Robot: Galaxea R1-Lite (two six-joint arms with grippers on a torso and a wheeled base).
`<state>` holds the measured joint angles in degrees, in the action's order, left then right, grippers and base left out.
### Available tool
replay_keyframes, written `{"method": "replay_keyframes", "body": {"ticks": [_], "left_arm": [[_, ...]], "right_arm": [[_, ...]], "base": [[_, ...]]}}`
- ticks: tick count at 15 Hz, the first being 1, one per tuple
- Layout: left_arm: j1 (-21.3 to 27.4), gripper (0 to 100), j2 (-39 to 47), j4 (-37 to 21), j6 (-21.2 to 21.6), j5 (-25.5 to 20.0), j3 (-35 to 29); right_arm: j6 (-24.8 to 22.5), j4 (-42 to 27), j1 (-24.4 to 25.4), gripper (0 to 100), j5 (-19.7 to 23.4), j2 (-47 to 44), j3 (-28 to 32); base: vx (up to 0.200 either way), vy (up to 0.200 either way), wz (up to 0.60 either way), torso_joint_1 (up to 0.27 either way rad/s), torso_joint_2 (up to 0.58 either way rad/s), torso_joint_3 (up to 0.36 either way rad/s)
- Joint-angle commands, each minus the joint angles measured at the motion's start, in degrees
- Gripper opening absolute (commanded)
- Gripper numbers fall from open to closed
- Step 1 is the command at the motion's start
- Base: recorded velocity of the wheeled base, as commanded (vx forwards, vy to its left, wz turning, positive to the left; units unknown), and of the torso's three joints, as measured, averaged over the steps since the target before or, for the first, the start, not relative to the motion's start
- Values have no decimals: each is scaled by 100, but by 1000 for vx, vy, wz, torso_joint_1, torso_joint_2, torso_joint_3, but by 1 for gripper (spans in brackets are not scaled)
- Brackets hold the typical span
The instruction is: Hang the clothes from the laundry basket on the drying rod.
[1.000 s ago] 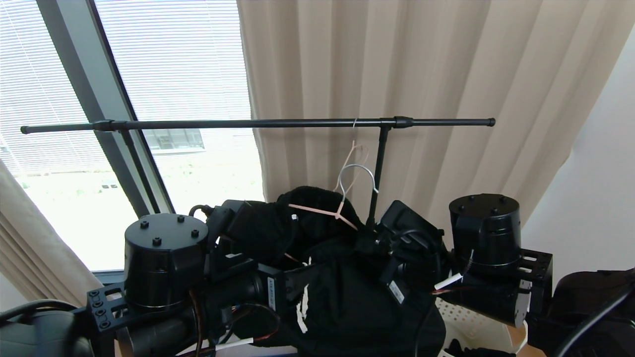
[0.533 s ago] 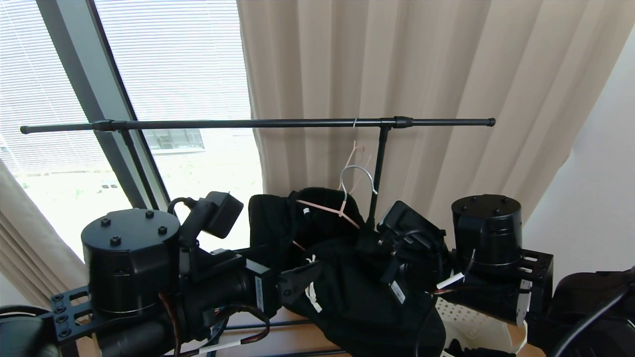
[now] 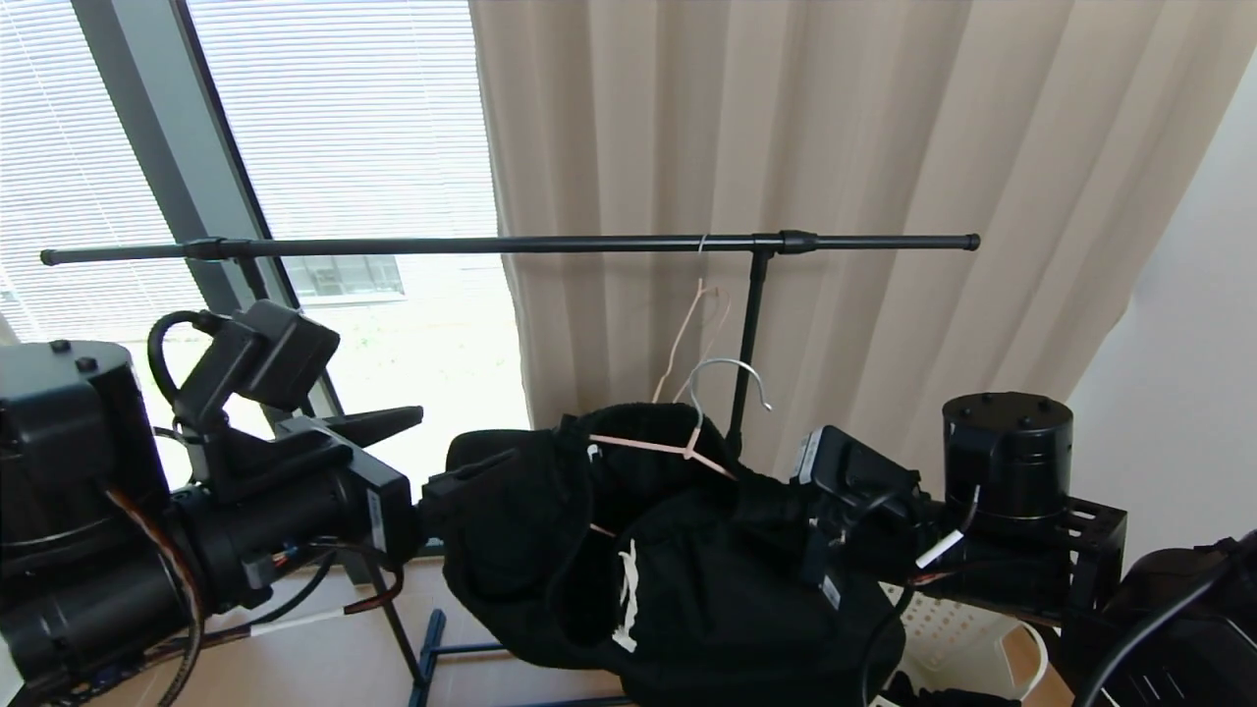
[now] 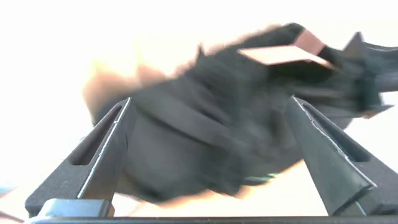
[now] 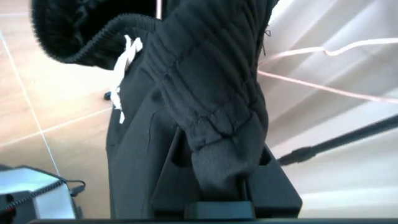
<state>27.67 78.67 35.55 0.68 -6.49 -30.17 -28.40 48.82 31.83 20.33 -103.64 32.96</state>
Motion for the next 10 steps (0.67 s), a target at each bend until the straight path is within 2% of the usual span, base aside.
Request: {"method": "replay_keyframes", "body": {"ticks": [1, 2, 3, 4, 5, 6, 7, 8, 9, 10], "left_arm": [[-781, 100, -616, -1041, 424, -758, -569], [-1071, 100, -747, -1990, 1153, -1347, -841], [-1326, 100, -756, -2386, 1777, -1707, -964], [-1484, 100, -739, -2614, 2401, -2261, -1017], [-1590, 100, -704, -2693, 2735, -2559, -1061], [-1669, 100, -510, -2790, 3272, -2973, -1122], [-1651, 100, -123, -2799, 3957, -3060, -1184], [-1651, 100, -106, -2799, 3992, -3060, -1193], [-1475, 100, 298, -2843, 4634, -3069, -1377], [-1256, 100, 413, -2922, 4906, -3069, -1500]], "right_arm": [[-174, 4, -168, 0, 252, -59, -9], [-447, -4, -274, 0, 674, -112, 35], [-622, -4, -318, 0, 902, -147, 35], [-737, -4, -353, 0, 990, -165, 0], [-763, -4, -362, 0, 1008, -165, -18], [-772, -4, -362, 0, 1052, -147, -36], [-781, -4, -353, 0, 1078, -112, -106], [-781, -4, -353, 0, 1078, -103, -115], [-798, -4, -344, 0, 1078, -51, -159], [-798, -4, -344, 0, 1078, -7, -176]], "base": [[0, 0, 0, 0, 0, 0], [0, 0, 0, 0, 0, 0], [0, 0, 0, 0, 0, 0], [0, 0, 0, 0, 0, 0], [0, 0, 0, 0, 0, 0], [0, 0, 0, 0, 0, 0], [0, 0, 0, 0, 0, 0], [0, 0, 0, 0, 0, 0], [0, 0, 0, 0, 0, 0], [0, 0, 0, 0, 0, 0]]}}
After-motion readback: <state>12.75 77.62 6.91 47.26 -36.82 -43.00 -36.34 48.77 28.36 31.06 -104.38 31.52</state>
